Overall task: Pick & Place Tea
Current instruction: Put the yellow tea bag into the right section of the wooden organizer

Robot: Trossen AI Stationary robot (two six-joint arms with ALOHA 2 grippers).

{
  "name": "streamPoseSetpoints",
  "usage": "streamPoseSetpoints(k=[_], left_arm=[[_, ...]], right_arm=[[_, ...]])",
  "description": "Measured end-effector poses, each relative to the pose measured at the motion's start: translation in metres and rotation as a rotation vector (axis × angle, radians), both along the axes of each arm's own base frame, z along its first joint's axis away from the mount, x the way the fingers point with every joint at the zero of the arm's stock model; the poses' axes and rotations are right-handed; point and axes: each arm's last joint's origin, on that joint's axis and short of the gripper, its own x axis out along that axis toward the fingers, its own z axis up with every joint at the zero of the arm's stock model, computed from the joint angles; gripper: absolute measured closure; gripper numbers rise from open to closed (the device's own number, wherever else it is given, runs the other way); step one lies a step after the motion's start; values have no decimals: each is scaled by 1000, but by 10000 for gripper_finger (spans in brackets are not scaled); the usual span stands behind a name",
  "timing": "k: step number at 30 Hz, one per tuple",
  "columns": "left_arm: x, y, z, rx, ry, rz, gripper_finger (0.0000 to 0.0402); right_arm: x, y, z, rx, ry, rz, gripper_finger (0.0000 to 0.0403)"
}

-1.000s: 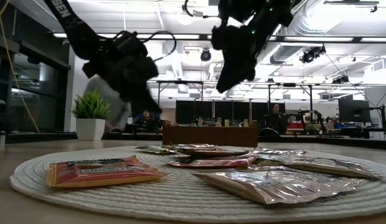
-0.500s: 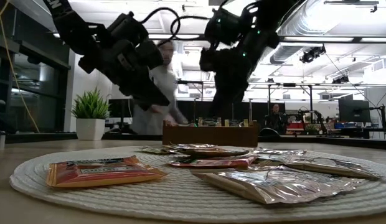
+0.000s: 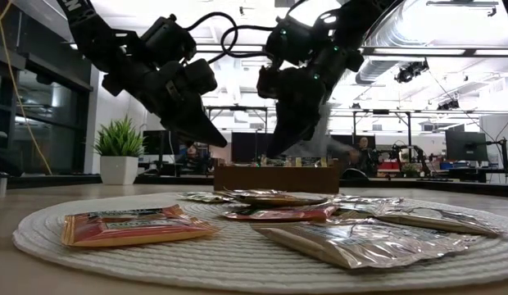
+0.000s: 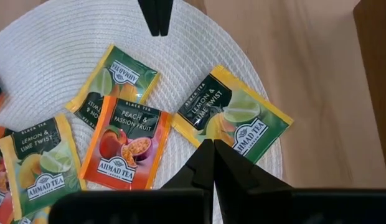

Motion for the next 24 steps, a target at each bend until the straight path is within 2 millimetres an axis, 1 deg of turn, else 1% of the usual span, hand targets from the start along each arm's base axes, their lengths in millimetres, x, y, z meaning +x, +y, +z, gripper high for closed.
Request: streamPoseSetpoints(k=[7, 10, 13, 15, 18, 21, 24], left_arm=[[0, 0, 1, 8, -10, -3, 401], [0, 1, 0, 26, -5, 28, 401], [0, 1, 0, 29, -1, 31, 401], [2, 2, -5, 31, 13, 32, 401], [5, 2, -18, 4, 56, 41, 401], [9, 2, -18, -16, 36, 52, 401], [14, 2, -26, -24, 73, 52, 401]], right_arm=[[0, -2, 0, 30, 3, -29, 403], [0, -2, 0, 49, 2, -34, 403], [2, -2, -4, 74, -3, -18, 403], [4, -2, -10, 81, 8, -14, 403], [6, -2, -17, 83, 21, -16, 403], [7, -3, -20, 70, 23, -25, 403], [7, -3, -20, 48, 25, -28, 403]])
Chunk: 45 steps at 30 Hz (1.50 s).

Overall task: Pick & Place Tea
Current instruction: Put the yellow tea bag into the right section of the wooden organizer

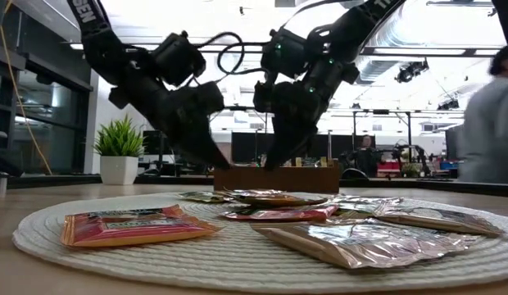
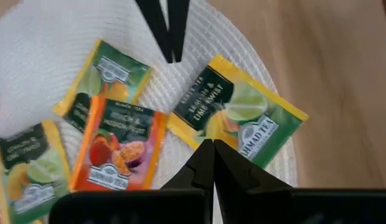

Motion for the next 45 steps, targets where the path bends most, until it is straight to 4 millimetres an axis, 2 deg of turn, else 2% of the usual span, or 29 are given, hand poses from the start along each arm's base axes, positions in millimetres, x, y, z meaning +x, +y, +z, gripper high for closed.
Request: streamPoseSetpoints(k=[4, 9, 15, 29, 36, 45], left_arm=[[9, 1, 6, -10, -37, -24, 401], [12, 1, -2, -18, -4, -28, 401], [12, 1, -2, -22, -3, -30, 401], [11, 2, -4, 9, 19, -24, 401], [10, 2, -6, 20, 45, -17, 401], [6, 3, -11, 60, 115, 33, 401]], right_arm=[[0, -3, -2, -2, 4, -9, 403], [0, -6, -5, -16, 18, -21, 403], [0, -9, -14, -5, 46, -25, 403], [-1, -11, -14, -9, 48, -30, 403], [1, -11, -25, -3, 74, -28, 403], [1, -10, -27, 55, 87, -71, 403]])
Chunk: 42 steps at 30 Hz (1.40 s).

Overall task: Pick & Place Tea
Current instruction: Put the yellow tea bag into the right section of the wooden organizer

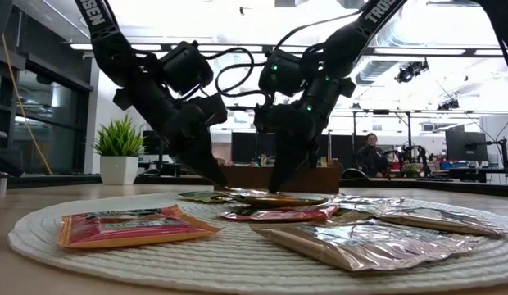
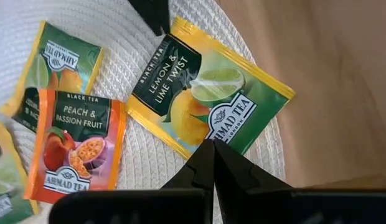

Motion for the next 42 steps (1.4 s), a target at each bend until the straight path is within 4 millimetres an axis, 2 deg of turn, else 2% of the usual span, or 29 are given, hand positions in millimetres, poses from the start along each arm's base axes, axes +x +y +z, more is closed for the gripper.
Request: streamPoseSetpoints(k=[5, 15, 30, 34, 42], left_arm=[[-3, 1, -3, 18, 54, 56, 401], [-2, 2, -2, -24, 39, 108, 394], [-1, 1, -1, -107, 21, 139, 250], [-1, 1, -1, -125, 21, 149, 235], [1, 1, 1, -151, 2, 157, 232]], right_arm=[[0, 2, 0, 9, 3, -13, 403], [1, 2, 0, 7, 1, -13, 403], [1, 2, 0, 3, -3, -9, 403], [1, 2, 0, -6, -4, -7, 403], [3, 2, 0, -19, -23, -11, 403]])
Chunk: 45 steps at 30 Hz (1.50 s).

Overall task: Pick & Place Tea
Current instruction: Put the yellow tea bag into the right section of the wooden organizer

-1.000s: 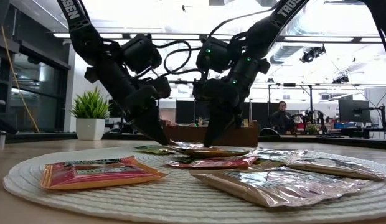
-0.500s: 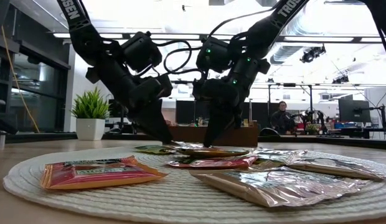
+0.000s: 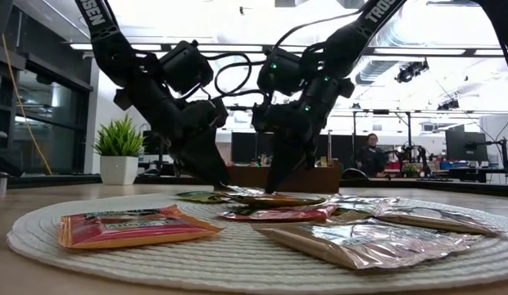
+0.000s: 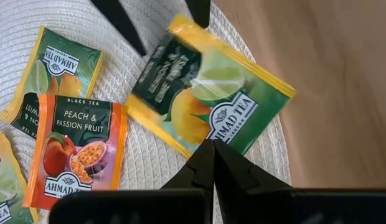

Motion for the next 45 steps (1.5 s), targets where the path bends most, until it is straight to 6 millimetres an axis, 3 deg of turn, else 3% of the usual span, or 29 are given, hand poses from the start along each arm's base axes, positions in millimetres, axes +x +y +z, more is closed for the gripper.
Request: streamPoseSetpoints(k=[15, 24, 41, 45], left_arm=[[2, -1, 2, -46, -33, -18, 232], [-2, -1, -2, -83, 38, 21, 232], [2, -4, -14, -285, 58, 16, 233], [2, -5, -14, -293, 46, 9, 259]], right_arm=[[1, -1, 1, -14, -18, 1, 403], [1, -1, 1, -10, -17, -2, 403], [11, -1, -11, 20, -71, -17, 403], [11, -1, -11, 19, -73, -17, 403]])
